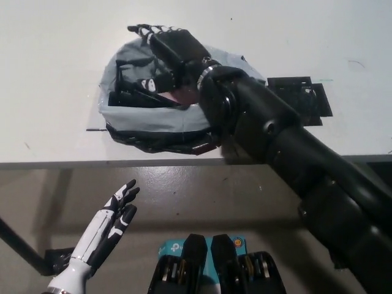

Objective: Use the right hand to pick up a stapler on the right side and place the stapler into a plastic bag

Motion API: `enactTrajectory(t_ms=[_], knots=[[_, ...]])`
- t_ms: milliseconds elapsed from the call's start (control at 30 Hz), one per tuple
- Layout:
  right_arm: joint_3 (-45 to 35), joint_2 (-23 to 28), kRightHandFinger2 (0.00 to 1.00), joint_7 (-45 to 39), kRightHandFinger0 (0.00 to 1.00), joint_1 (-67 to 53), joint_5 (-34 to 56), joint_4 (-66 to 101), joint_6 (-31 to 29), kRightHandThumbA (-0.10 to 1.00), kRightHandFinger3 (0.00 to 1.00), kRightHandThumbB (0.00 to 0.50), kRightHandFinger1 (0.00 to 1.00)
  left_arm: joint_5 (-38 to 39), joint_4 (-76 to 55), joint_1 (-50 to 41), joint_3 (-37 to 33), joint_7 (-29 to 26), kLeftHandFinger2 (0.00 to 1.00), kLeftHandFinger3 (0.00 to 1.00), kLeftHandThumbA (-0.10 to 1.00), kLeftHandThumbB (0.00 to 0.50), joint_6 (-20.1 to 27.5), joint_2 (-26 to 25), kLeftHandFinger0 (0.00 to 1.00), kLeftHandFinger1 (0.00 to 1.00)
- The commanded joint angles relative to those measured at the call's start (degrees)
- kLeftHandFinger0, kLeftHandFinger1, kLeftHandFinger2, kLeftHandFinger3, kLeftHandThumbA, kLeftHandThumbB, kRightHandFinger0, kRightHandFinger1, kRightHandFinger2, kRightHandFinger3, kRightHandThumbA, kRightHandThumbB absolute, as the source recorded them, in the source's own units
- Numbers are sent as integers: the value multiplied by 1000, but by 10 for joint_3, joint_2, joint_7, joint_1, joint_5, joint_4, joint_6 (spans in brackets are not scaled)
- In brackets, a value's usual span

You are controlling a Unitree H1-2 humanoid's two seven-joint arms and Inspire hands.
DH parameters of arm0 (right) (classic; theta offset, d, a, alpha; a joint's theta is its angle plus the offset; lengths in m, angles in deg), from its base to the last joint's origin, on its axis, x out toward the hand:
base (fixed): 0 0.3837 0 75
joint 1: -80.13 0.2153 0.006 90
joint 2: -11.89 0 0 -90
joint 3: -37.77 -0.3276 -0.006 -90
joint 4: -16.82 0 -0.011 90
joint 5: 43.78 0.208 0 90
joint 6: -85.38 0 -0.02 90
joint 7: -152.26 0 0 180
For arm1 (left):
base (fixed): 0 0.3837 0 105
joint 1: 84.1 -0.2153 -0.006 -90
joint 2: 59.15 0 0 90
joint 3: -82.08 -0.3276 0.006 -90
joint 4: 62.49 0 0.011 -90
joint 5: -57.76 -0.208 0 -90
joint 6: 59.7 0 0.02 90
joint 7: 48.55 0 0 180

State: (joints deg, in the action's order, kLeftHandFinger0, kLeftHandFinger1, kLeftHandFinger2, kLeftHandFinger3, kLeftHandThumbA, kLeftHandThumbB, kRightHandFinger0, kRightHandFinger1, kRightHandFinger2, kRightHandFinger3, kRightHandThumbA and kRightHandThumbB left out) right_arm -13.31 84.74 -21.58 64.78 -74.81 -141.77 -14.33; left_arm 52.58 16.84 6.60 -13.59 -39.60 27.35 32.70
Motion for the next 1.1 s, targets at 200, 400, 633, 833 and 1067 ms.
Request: enactTrajectory(t_ms=[200, 400, 633, 833, 1067], knots=[[-21, 52, 1000, -60, 1000, 24, -14, 35, 9, 756, 1000, 428, 1000, -3, -13, 4, 2, 5, 1000, 1000, 950, 17, 17, -6, 1000, 1000], [-87, 122, 1000, -93, 1000, -1, 23, 202, 9, 874, 1000, 436, 1000, -2, -9, 4, 1, 4, 1000, 1000, 960, 0, 16, -2, 1000, 1000], [-238, 231, 1000, -179, 1000, -89, 156, 612, 100, 928, 1000, 389, 1000, 6, 2, 24, 13, -2, 1000, 1000, 969, 26, 21, 1, 1000, 1000], [-331, 282, 1000, -171, 1000, -198, 249, 834, 143, 954, 1000, 396, 1000, 35, 9, 40, 42, -16, 1000, 1000, 968, 15, 22, 8, 1000, 1000], [-414, 263, 1000, -56, 1000, -478, 326, 1070, 101, 1000, 1000, 302, 1000, 61, 33, 60, 55, -10, 1000, 1000, 1000, 2, 30, 6, 1000, 1000]])
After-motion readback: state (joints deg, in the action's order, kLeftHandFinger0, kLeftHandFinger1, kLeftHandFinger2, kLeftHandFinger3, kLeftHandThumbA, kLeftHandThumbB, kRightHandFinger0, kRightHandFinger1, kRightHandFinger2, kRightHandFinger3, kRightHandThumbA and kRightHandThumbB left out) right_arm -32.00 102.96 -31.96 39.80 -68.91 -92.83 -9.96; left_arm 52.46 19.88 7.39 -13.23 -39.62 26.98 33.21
